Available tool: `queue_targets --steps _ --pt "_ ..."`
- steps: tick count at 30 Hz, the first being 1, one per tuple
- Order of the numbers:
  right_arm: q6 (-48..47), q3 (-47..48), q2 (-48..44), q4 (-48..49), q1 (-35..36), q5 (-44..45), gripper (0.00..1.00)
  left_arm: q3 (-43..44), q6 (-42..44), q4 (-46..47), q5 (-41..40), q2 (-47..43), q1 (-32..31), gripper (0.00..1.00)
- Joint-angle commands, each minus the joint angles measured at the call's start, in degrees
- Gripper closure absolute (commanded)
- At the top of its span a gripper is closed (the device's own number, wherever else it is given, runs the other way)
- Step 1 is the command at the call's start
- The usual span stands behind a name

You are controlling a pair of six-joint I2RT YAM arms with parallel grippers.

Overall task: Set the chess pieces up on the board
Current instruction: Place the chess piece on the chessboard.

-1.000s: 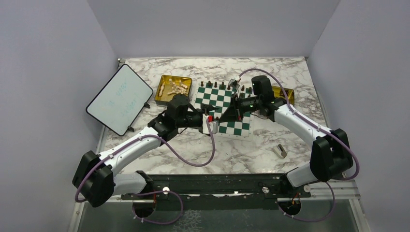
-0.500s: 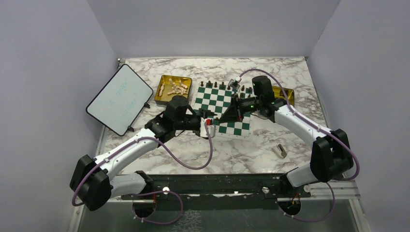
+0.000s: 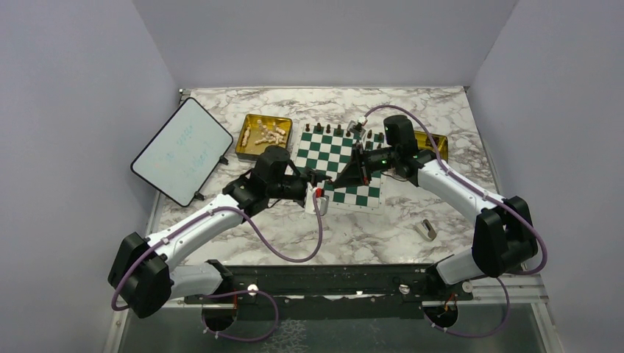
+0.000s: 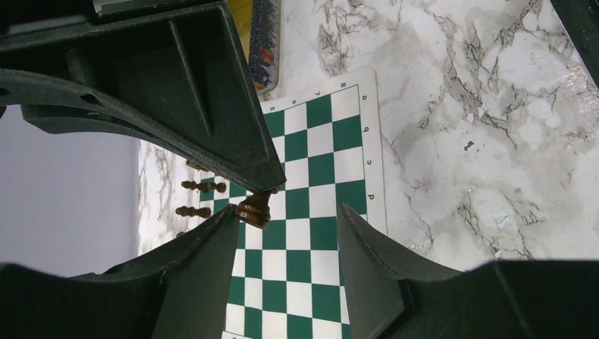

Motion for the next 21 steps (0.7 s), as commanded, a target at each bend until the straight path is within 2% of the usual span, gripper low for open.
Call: queue_targets --steps 1,6,13,21 --pt "1.3 0.5 0.6 1.8 0.3 -2.2 0.89 1.7 2.3 -1.4 2.6 0.6 -0.7 0.45" --pt "1.3 1.1 1.4 0.8 0.3 -2.1 0.89 2.8 2.1 -1.4 2.5 1.4 -1.0 0.49" --pt "1.5 1.4 1.1 -0.1 0.3 0.2 0.89 4.1 -1.6 -1.4 1.4 2.9 -1.0 0.67" --pt "7.8 0.5 -2.8 3.8 0.3 9.5 0.89 4.6 -13.9 0.0 -5.5 3.7 -1.1 0.84"
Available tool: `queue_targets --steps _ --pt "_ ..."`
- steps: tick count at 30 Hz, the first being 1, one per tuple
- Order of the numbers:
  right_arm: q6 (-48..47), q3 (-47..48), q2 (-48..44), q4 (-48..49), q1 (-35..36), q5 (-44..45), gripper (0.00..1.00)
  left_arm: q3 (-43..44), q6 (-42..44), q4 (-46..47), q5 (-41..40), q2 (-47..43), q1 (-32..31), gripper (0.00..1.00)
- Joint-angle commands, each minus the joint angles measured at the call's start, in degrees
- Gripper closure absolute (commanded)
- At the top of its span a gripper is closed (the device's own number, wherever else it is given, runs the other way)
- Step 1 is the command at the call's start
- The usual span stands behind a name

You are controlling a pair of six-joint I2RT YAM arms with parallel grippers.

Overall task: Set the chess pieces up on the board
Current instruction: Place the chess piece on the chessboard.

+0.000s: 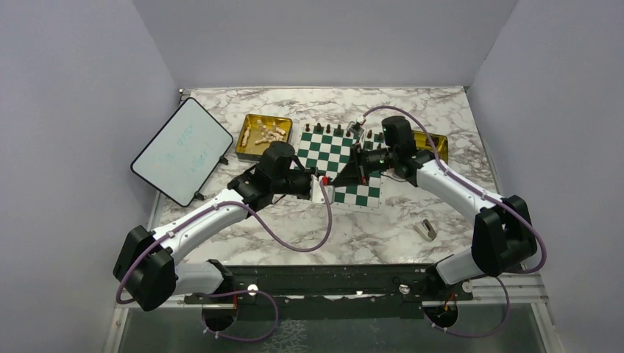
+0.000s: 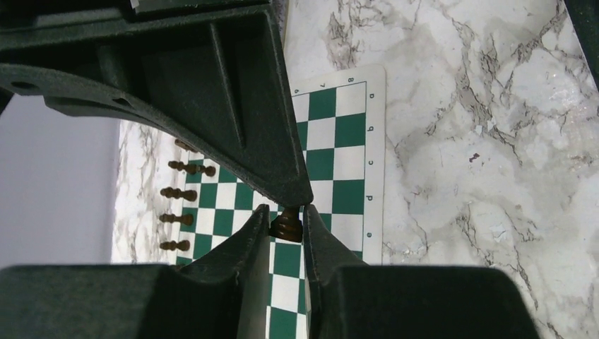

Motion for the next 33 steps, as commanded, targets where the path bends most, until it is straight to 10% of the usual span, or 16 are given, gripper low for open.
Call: queue_targets --steps 1,17,33 --pt "6.3 0.0 -4.2 5.4 0.3 8.1 0.89 1.6 -11.3 1.4 -3.8 0.7 -0.5 0.86" --pt "26.1 -9.1 -7.6 27.0 0.3 17.8 0.89 0.5 -40.4 18.2 -11.6 4.4 -0.5 0.9" --pt "6.5 0.6 -7.9 1.7 0.3 39.4 0.9 -0.1 -42.4 13.0 -18.5 3.6 -0.4 0.36"
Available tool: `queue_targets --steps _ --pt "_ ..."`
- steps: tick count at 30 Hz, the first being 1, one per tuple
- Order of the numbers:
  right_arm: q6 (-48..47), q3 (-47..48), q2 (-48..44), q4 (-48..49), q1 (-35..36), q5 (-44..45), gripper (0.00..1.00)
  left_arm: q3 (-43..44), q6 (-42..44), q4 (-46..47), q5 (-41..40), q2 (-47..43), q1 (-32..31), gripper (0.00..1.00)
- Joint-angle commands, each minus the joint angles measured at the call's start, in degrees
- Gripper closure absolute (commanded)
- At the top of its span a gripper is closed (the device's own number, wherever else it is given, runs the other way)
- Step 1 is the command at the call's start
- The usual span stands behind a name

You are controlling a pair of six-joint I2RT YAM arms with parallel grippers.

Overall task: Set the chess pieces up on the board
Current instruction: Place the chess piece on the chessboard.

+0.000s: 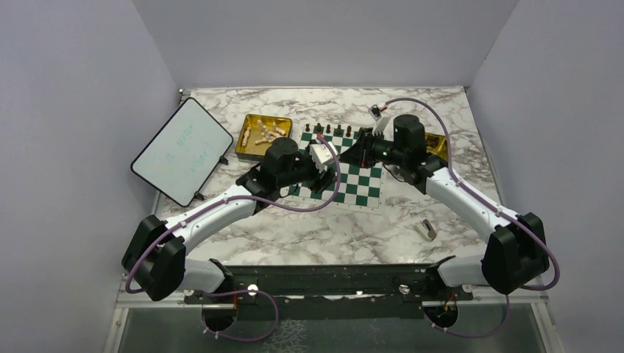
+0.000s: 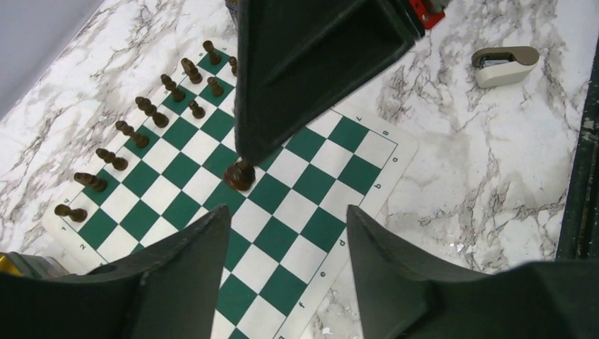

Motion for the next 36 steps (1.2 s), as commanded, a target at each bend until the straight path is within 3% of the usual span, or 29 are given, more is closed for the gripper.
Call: queue_targets --steps 1,5,6,7,8,18,29,36 --pt "-9.9 5.8 0.4 -10.4 -0.1 12.7 0.9 -0.8 -2.1 -1.8 -3.8 -1.2 -0.3 0.33" --pt "-16.2 12.7 5.5 -17.4 0.0 19.9 0.9 -1.2 -4.3 -4.0 -5.9 -1.5 0.3 0.23" --pt "-17.3 14.6 6.9 -18.9 -0.1 21.4 0.9 -1.6 -4.6 -4.1 -5.9 -1.5 0.5 0.16" --pt "-18.3 16.4 8.4 -20.2 0.0 22.3 0.9 -2.1 -4.6 -4.0 -6.1 -1.5 0.8 0.03" --pt "-19.2 18.1 9.9 -21.2 -0.1 22.9 0.9 -2.5 -5.0 -4.2 -6.8 -1.4 1.3 0.01" --pt "-23.4 36.2 27.5 -32.7 0.3 29.8 0.9 -7.5 -19.9 -1.7 -0.8 -4.0 12.4 0.01" --pt "-25.7 48.3 41.3 -39.0 1.4 38.1 0.88 -13.4 -22.1 -2.4 -7.2 -15.8 12.8 0.01" --pt "-25.7 53.6 46.7 -40.0 1.6 41.0 0.88 -11.9 -26.1 -7.4 -17.4 -18.6 12.5 0.01"
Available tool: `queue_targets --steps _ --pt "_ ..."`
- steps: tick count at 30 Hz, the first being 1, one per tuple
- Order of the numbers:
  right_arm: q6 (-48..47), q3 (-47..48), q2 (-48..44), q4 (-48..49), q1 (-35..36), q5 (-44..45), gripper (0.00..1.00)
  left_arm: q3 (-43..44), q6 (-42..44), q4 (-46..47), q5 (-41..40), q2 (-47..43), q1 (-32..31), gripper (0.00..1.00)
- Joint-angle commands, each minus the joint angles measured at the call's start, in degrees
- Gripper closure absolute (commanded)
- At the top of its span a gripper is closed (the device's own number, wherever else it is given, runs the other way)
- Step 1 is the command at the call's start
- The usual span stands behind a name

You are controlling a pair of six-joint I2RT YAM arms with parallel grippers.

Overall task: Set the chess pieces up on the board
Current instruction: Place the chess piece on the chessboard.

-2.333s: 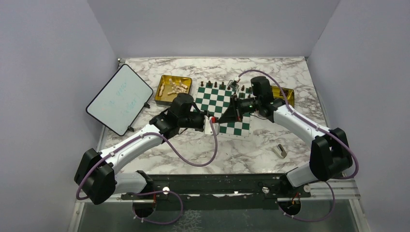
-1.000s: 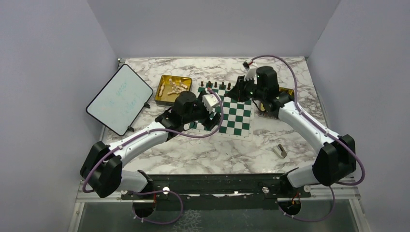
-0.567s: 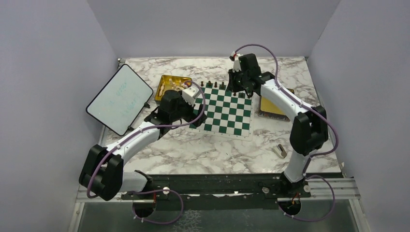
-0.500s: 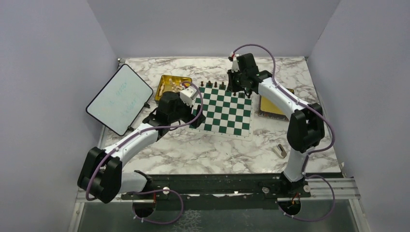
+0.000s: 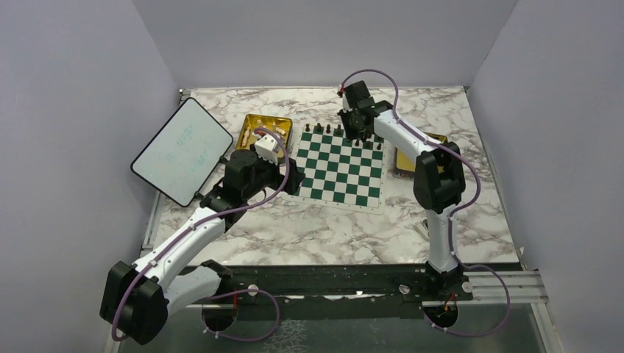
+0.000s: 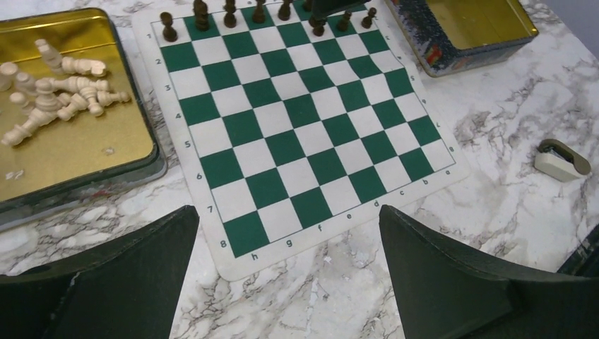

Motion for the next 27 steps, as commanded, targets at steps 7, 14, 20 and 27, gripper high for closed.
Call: queue_targets --steps 7,14,20,27 --pt "-0.3 6.4 6.0 -1.8 0.7 6.2 0.86 2.1 1.5 -5.6 -9.5 -3.4 -1.6 0.01" --pt "0.1 8.7 8.4 -1.9 0.7 6.6 0.86 1.9 2.1 -5.9 -10.0 -4.0 -2.1 0.01" --pt "0.2 9.8 10.3 -1.9 0.7 8.2 0.86 1.5 1.3 -5.0 -9.4 -4.0 -2.4 0.01" --pt "1.0 9.8 11.5 -1.6 0.7 7.3 0.85 1.1 0.8 -4.5 -8.6 -3.7 -2.5 0.01"
